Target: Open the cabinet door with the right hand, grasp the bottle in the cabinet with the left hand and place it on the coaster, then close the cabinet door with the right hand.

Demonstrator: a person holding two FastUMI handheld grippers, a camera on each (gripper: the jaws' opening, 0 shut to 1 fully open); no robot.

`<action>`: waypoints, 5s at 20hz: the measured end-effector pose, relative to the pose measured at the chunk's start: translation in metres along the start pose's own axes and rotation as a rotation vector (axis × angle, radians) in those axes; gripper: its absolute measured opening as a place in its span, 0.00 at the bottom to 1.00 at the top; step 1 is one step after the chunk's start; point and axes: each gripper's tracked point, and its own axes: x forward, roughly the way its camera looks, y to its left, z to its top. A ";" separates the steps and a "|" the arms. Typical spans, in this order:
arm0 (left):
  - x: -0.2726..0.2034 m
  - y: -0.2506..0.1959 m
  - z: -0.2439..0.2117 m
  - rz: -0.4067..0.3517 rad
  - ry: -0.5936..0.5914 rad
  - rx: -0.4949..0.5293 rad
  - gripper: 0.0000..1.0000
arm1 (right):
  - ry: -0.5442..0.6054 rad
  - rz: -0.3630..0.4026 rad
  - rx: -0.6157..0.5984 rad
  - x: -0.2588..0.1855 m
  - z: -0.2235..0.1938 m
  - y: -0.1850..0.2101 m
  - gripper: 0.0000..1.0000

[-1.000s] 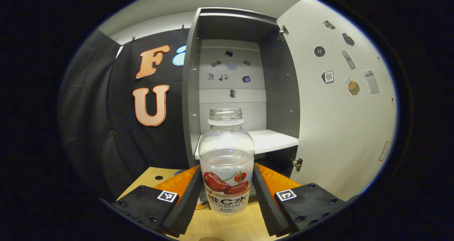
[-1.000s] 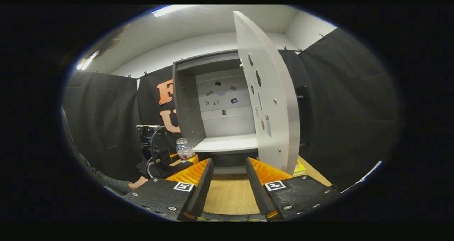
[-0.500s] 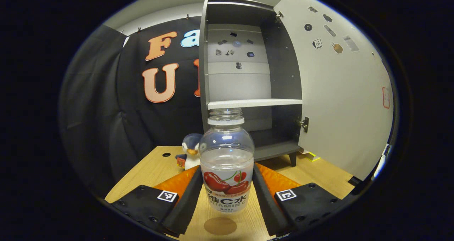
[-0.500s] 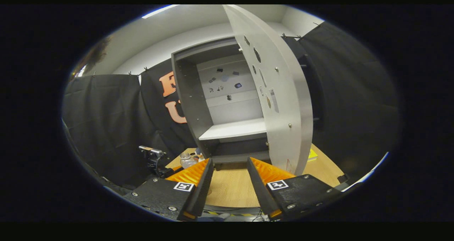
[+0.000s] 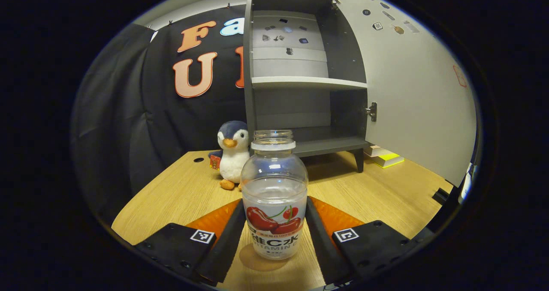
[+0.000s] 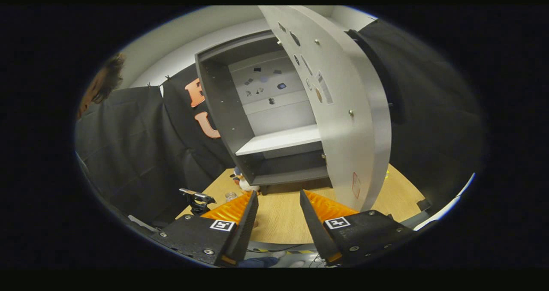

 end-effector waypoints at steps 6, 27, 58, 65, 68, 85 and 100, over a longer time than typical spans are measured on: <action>0.012 0.004 -0.027 0.024 0.040 0.000 0.86 | 0.055 -0.012 -0.003 0.013 -0.014 -0.007 0.62; -0.011 0.024 -0.032 0.078 0.059 0.035 0.97 | 0.075 0.016 0.007 0.019 -0.021 -0.003 0.62; -0.100 -0.020 0.221 -0.063 -0.232 -0.018 1.00 | -0.283 -0.010 -0.091 -0.101 0.113 -0.018 0.64; -0.106 -0.022 0.234 -0.062 -0.222 0.018 1.00 | -0.318 -0.119 -0.118 -0.123 0.136 -0.099 0.65; -0.110 -0.017 0.236 -0.047 -0.207 0.031 1.00 | -0.309 -0.111 -0.105 -0.104 0.137 -0.116 0.65; -0.095 0.044 0.240 -0.003 -0.170 -0.006 0.97 | -0.310 -0.114 -0.145 -0.055 0.127 -0.090 0.66; -0.064 0.110 0.242 0.012 -0.151 -0.019 0.97 | -0.239 0.052 -0.082 0.010 0.104 0.023 0.68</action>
